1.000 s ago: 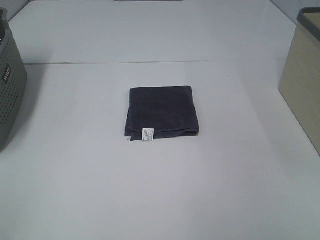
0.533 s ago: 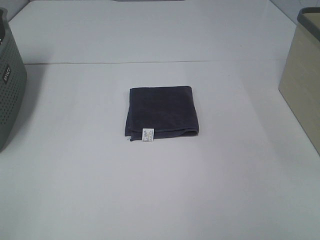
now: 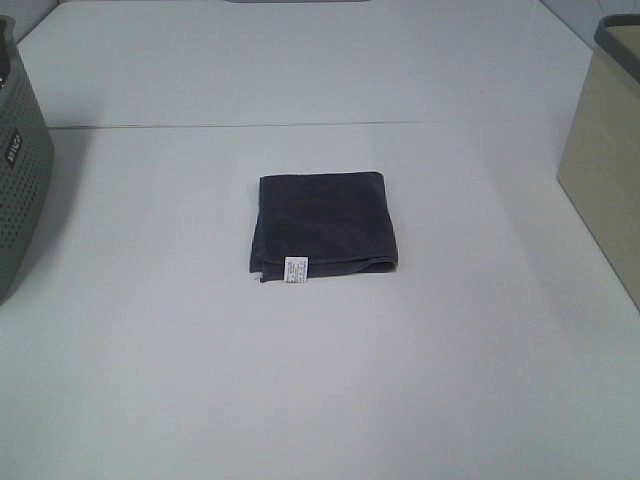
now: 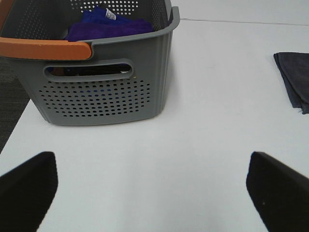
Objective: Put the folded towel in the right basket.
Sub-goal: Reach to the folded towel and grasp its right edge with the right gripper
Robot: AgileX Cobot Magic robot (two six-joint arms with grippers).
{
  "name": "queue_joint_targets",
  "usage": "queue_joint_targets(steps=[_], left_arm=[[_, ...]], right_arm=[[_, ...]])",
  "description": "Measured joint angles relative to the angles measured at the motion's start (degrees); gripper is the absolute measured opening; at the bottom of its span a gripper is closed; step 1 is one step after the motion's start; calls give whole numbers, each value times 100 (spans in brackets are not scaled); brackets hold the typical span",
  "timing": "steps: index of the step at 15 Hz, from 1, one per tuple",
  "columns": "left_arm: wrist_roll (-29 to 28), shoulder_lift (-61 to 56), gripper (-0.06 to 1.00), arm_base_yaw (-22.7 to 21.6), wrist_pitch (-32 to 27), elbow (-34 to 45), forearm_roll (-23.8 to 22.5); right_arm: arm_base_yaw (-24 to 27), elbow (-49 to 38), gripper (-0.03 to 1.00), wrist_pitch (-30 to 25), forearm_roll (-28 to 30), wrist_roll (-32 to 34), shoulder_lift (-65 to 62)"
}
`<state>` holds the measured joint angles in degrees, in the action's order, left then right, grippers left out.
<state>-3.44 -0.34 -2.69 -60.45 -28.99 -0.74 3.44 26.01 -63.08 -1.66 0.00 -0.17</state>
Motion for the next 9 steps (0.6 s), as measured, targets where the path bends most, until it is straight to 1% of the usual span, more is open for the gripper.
queue_joint_targets(steps=[9], left_arm=[[0, 0, 99, 0, 0, 0, 0]], right_arm=[[0, 0, 84, 0, 0, 0, 0]])
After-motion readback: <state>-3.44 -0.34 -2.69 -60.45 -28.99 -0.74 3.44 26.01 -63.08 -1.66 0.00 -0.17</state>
